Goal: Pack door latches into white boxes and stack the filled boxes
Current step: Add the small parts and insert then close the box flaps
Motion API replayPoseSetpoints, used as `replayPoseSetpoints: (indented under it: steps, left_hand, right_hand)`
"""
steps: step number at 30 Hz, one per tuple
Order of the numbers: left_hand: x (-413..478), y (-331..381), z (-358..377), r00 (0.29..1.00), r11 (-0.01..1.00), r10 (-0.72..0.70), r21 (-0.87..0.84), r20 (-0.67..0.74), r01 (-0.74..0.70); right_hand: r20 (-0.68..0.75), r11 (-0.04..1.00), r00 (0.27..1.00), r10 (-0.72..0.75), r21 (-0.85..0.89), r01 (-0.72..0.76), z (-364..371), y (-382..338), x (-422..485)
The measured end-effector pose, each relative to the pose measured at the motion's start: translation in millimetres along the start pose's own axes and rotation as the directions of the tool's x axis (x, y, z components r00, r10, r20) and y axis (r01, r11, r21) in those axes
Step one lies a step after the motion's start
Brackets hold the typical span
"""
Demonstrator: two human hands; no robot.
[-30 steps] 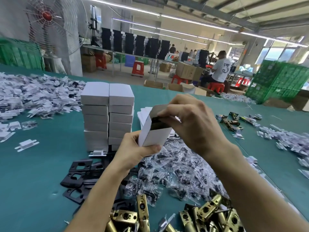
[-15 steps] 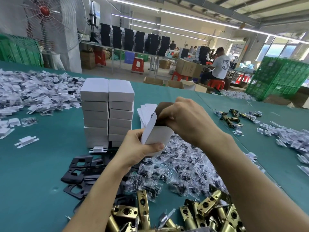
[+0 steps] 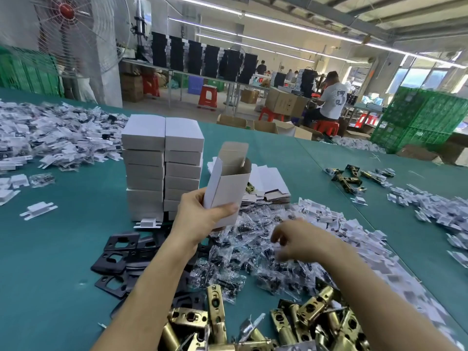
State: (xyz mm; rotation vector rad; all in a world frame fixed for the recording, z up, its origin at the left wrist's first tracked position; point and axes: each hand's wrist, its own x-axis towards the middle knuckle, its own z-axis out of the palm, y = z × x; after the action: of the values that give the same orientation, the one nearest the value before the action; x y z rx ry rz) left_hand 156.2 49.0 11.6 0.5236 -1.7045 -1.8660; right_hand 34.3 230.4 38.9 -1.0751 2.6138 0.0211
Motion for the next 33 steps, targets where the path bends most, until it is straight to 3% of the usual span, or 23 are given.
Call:
replayPoseSetpoints:
  steps: [5,11,15,18,20,23,26,28,31,33]
  left_hand:
    - [0,2,-1,1.0,0.999,0.02,-0.031,0.006,-0.02]
    - [1,0,-1,1.0,1.0,0.009,-0.02,0.005,-0.009]
    - [0,-1,0,1.0,1.0,0.004,0.013,0.022,-0.005]
    - [-1,0,0,1.0,1.0,-0.009,0.005,0.021,0.008]
    - [-1,0,-1,1.0,1.0,-0.014,0.007,0.019,0.014]
    - [-1,-1,0,0.999,1.0,-0.018,0.019,0.049,0.017]
    - [-2,-2,1,0.993,0.999,-0.031,0.03,0.112,0.028]
    - [-3,-2,1,0.986,0.999,-0.045,0.036,0.16,0.04]
    - [-5,0,1,0.972,0.998,-0.046,0.06,0.232,0.033]
    - [-6,1,2,0.96,0.998,-0.034,0.063,0.28,0.017]
  right_hand:
    - [-0.006,0.994,1.0,0.026,-0.105,-0.026,18,5,-4]
    - [-0.146,0.995,0.988,-0.049,-0.098,0.035,16,10,-4]
    - [-0.084,0.992,0.992,-0.098,-0.093,0.09,8,13,-5]
    - [-0.055,0.993,0.992,-0.11,0.027,0.112,7,16,-6]
    - [-0.193,0.971,0.977,-0.095,0.198,0.133,-1,15,-11]
    - [-0.51,0.83,0.859,-0.045,0.459,0.316,-19,8,-22]
    - [-0.711,0.662,0.702,-0.042,0.507,0.552,-43,-5,-32]
    - [-0.796,0.668,0.595,-0.11,0.384,0.638,-54,-16,-36]
    - [-0.847,0.773,0.439,-0.299,0.055,0.632,-67,-31,-41]
    - [-0.826,0.798,0.402,-0.394,-0.09,0.596,-70,-38,-40]
